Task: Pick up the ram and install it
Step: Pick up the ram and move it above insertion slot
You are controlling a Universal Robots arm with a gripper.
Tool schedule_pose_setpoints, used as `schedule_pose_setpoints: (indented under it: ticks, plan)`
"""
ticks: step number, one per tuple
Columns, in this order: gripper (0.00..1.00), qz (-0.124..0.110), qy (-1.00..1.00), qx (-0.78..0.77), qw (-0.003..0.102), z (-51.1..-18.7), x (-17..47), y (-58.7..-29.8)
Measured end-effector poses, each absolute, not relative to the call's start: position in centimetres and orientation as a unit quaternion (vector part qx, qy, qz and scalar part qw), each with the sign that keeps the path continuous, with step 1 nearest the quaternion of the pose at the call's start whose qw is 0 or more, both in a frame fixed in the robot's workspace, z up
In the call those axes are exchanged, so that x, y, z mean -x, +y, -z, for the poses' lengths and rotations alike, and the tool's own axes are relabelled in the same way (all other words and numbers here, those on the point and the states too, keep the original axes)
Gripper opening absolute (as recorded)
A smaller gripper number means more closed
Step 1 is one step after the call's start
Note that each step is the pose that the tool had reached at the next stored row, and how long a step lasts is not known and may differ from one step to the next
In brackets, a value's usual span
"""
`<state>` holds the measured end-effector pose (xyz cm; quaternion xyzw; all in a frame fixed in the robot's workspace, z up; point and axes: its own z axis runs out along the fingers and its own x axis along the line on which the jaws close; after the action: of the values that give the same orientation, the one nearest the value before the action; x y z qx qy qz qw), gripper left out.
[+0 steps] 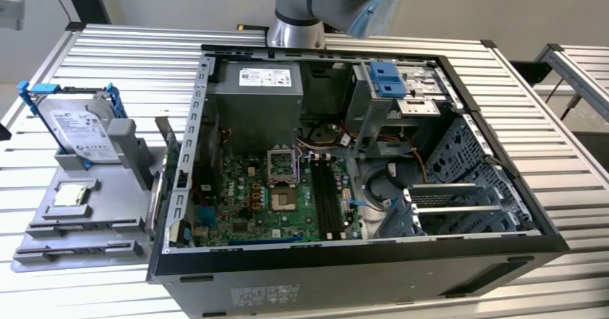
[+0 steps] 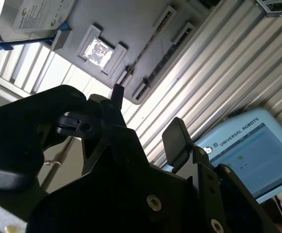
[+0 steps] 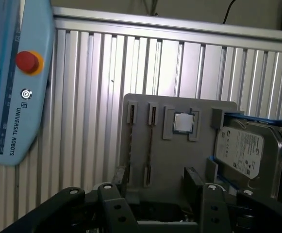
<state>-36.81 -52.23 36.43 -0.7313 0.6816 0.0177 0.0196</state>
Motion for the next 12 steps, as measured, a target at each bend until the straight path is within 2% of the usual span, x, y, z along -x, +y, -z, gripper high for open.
schedule_pose_setpoints:
  ticks: [12]
  plan:
    - [1.0, -0.019, 0.682, 0.731, 0.018, -34.9, 36.8, -52.2]
